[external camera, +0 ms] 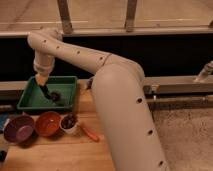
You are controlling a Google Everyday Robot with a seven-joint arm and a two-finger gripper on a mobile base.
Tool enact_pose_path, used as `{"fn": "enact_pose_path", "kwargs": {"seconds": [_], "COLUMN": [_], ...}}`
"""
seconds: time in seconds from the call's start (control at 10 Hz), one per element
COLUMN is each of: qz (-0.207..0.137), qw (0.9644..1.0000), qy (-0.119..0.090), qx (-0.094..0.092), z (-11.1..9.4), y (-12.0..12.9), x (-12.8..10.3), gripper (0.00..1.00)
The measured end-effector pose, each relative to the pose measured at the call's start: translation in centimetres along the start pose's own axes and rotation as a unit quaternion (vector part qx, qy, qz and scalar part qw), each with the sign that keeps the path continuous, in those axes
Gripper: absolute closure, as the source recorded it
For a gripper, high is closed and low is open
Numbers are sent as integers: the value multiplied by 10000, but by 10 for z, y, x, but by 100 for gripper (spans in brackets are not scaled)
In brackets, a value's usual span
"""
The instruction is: Wipe tray with brush
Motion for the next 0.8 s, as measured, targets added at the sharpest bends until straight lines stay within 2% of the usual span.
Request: {"fn": "enact_pose_path", "kwargs": {"seconds": [0.3, 0.6, 0.8], "qz": [197, 360, 395], "qw": [9996, 9986, 9980], "qy": [189, 378, 465], "qx": [-7, 74, 134], "z": [11, 15, 16], "y": [-31, -86, -111], "x": [8, 11, 6], "gripper": [100, 100, 100]}}
